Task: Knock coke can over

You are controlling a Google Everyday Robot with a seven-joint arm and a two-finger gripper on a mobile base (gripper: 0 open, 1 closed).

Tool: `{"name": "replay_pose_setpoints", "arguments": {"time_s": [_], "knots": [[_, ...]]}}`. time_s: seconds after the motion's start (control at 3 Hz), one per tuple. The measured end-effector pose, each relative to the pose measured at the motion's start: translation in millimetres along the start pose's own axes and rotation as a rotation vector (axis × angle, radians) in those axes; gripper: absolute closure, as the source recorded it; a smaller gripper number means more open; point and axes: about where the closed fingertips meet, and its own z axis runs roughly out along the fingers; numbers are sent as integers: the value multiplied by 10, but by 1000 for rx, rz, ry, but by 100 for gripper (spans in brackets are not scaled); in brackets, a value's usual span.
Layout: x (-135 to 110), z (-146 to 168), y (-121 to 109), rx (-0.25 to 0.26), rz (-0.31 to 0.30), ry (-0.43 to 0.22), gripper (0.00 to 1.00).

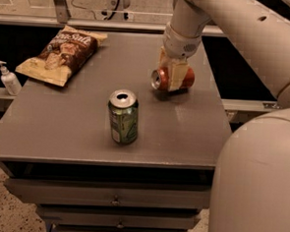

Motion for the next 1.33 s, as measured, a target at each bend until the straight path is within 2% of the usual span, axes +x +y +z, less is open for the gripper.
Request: {"name": "replay_pose_setpoints", "arguments": {"time_s": [0.67, 1.0, 1.33], "knots": [[-62, 44, 33, -25, -15, -19, 13], [-73, 69, 58, -30, -13, -24, 0], [-74, 78, 66, -31, -13, -24, 0]]}}
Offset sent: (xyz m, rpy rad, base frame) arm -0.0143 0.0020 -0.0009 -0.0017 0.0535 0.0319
